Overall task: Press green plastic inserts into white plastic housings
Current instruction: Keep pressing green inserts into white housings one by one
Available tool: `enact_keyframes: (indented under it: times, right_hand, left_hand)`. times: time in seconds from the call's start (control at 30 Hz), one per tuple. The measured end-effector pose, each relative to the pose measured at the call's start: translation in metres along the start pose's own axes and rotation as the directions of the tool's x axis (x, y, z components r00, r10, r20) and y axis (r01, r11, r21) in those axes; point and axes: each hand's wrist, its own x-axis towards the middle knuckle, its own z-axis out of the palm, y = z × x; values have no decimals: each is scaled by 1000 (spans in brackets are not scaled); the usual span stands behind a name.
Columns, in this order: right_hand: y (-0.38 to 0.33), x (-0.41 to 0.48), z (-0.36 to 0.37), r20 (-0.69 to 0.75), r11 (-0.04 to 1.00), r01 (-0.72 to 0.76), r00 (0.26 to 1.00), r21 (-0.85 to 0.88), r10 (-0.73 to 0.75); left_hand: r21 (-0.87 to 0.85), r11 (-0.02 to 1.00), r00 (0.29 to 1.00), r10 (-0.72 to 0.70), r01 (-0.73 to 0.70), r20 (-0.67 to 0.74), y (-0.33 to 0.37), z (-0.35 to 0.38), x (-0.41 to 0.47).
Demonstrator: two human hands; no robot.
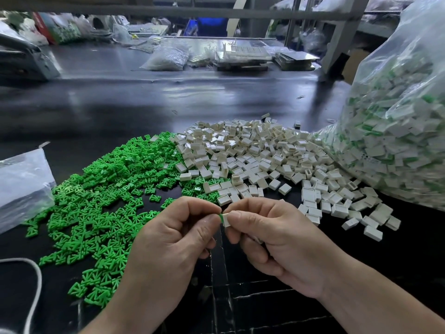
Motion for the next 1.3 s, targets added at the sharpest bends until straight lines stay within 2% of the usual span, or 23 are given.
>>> enact_keyframes:
  times: [0.1, 0.2, 0.27, 0.33, 0.4, 0.47, 0.53, 0.63, 0.97, 1.2, 1.3]
  right_hand:
    - [-1, -1, 1, -1, 999, 20, 1000, -32, -20]
    - [-1, -2, 2, -20, 987, 34, 999, -159, -37]
    - [-2, -2, 3, -13, 982, 28, 999, -187, -31]
    - [-3, -4, 4, 17, 991, 23, 1000, -133, -21]
    - [-3, -5, 3, 58, 999, 12, 998, -52, -9]
    - [-3, -5, 3, 94, 999, -25, 995, 34, 22]
    - [-3, -4, 3, 122, 996, -53, 992, 71, 45]
    - [-2, -3, 0, 144, 994, -87, 987, 68, 76]
    - [-8, -7, 2, 182, 996, -86, 980, 25, 80]
    - [-5, -7, 14, 166, 988, -18, 986, 154, -8]
    - [-5, -9, 16, 182, 984, 5, 983, 180, -38]
  left_hand:
    - [25, 999, 1000, 24, -24, -3, 0, 0, 0]
    - [46, 998, 999, 39, -40, 25, 2, -2, -1]
    - [-20, 1000, 999, -8, 9, 39, 3, -5, 0]
    - [-173, 979, 991, -97, 113, 94, 4, -6, 2]
    - [-378, 890, 957, -175, 254, 231, 5, -5, 3]
    - [-547, 739, 899, -182, 392, 398, 6, -4, 3]
    - [-624, 615, 854, -170, 482, 492, 6, -3, 2]
    - [-658, 525, 823, -168, 540, 542, 6, -3, 3]
    - [-660, 507, 823, -219, 555, 524, 8, -2, 1]
    - [-752, 494, 891, -119, 437, 439, 8, 6, 0]
    - [-759, 466, 871, -54, 455, 489, 8, 4, 0]
